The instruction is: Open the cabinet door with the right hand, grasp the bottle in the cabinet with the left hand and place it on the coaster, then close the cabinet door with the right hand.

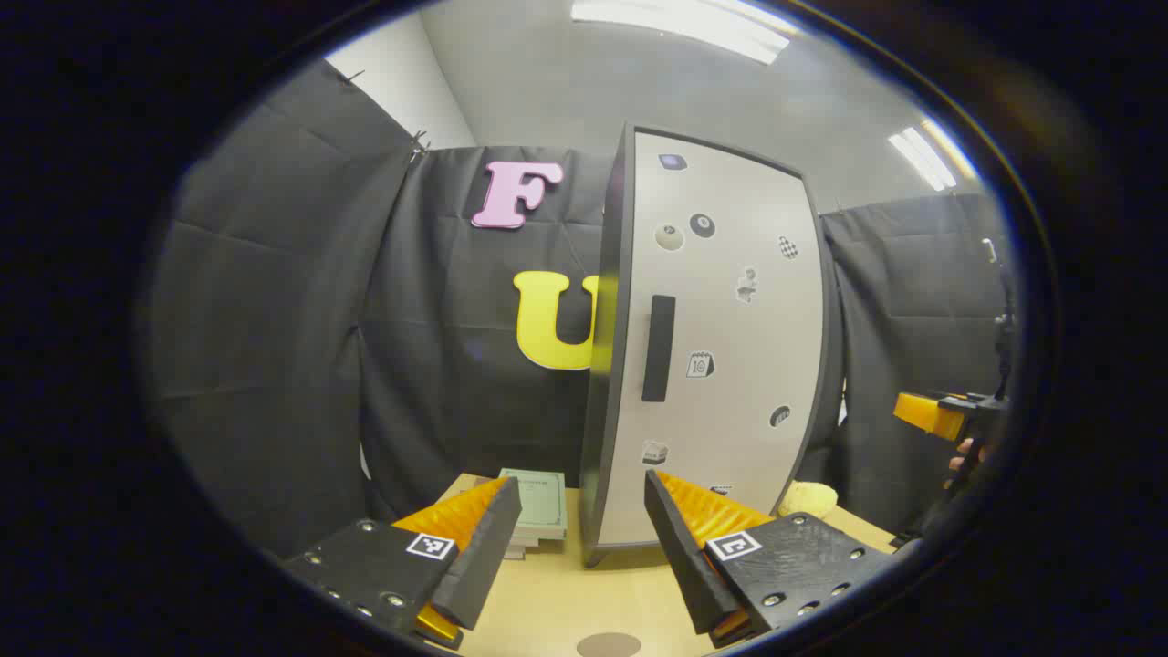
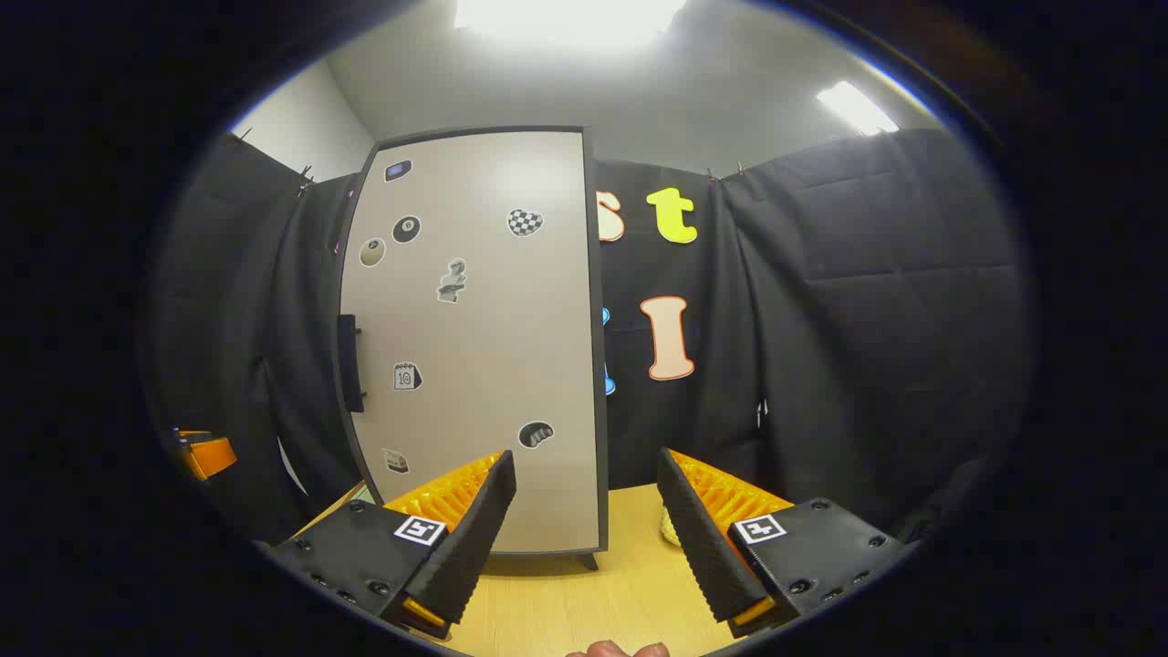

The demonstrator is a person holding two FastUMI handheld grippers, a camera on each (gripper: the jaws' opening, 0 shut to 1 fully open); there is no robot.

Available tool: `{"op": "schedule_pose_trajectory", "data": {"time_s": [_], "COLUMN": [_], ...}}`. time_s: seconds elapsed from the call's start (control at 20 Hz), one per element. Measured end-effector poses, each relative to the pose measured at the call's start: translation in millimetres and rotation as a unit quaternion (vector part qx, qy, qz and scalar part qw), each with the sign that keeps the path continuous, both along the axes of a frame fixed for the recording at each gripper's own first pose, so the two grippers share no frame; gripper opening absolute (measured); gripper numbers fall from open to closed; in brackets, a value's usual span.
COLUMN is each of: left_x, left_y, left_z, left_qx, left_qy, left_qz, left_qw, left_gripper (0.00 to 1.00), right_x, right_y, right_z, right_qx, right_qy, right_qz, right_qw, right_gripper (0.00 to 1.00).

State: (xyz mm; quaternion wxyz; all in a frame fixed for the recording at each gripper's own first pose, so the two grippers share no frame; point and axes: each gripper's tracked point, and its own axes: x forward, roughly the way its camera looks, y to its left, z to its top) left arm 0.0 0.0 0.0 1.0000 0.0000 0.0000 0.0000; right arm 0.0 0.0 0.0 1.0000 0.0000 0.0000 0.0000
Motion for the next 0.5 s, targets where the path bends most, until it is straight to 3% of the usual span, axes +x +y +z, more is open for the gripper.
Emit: {"op": "schedule_pose_trajectory", "data": {"time_s": [0.5], "left_x": [-8], "left_y": [14], "left_z": [-6], "left_qx": [0.004], "left_qy": [0.003], "left_qz": [0.002], "left_qw": [1.000], "left_gripper": [0.84], "right_x": [-4], "right_y": [26], "right_z": [-4], "right_qx": [-0.011], "right_qy": [0.015], "right_qz": [0.012], "right_qw": [1.000], "right_gripper": [0.99]}}
